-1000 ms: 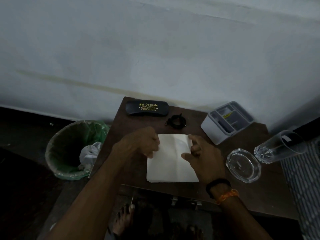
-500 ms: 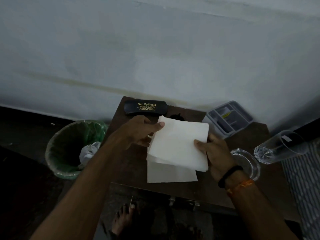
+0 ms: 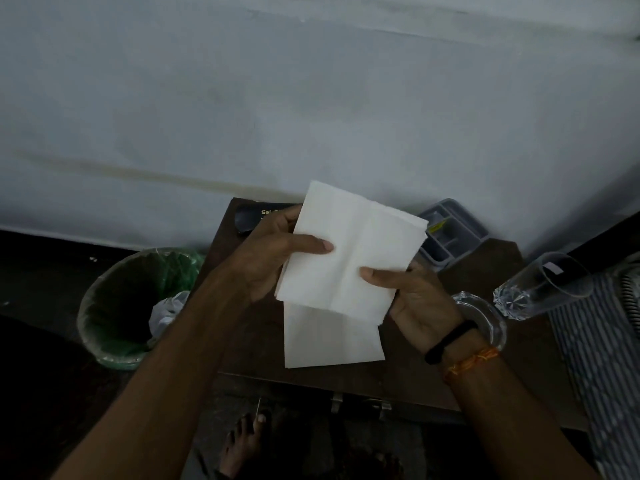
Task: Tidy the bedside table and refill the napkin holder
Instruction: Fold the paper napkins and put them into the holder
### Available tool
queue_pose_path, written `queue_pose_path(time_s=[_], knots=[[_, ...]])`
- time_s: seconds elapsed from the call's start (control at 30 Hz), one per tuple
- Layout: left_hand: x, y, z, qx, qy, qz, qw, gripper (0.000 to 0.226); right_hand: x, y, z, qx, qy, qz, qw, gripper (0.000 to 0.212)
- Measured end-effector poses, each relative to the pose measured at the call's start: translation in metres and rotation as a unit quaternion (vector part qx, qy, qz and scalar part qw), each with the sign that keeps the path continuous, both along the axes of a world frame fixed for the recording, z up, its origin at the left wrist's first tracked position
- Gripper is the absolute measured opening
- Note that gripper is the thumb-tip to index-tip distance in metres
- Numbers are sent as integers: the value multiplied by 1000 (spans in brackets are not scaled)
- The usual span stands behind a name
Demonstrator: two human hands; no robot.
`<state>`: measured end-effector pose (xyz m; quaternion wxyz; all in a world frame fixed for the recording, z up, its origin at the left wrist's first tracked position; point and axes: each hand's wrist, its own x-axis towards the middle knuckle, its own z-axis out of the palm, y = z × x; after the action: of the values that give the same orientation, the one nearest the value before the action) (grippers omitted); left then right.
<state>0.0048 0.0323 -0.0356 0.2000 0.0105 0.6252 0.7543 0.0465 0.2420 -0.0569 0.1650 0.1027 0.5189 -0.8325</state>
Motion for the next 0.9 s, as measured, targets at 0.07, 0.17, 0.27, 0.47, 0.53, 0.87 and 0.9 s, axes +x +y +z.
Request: queue_pose_path(time_s=[0.07, 0.17, 0.27, 0.47, 0.53, 0.87, 0.9], knots=[[1, 0, 1, 23, -4, -21, 1000, 43, 1, -1, 5, 32, 60, -24, 997, 52], [6, 5, 1, -8, -1, -67, 998, 38, 4, -5, 8, 58, 113, -45, 991, 56], [11, 10, -1, -57, 45, -71, 995, 37, 6, -3, 4, 96, 148, -61, 982, 47], [11, 12, -10, -107, 82, -13, 991, 27, 0, 6, -14, 268, 220, -76, 935, 13], [11, 11, -20, -169, 80, -44, 981, 27, 2, 5, -25, 262, 168, -65, 948, 33], [9, 9, -14, -189, 35, -85, 978, 29, 5, 16, -21, 239, 108, 10, 965, 27], [9, 9, -14, -175, 28, -81, 981, 31, 5, 17, -17, 223, 105, 13, 969, 26]])
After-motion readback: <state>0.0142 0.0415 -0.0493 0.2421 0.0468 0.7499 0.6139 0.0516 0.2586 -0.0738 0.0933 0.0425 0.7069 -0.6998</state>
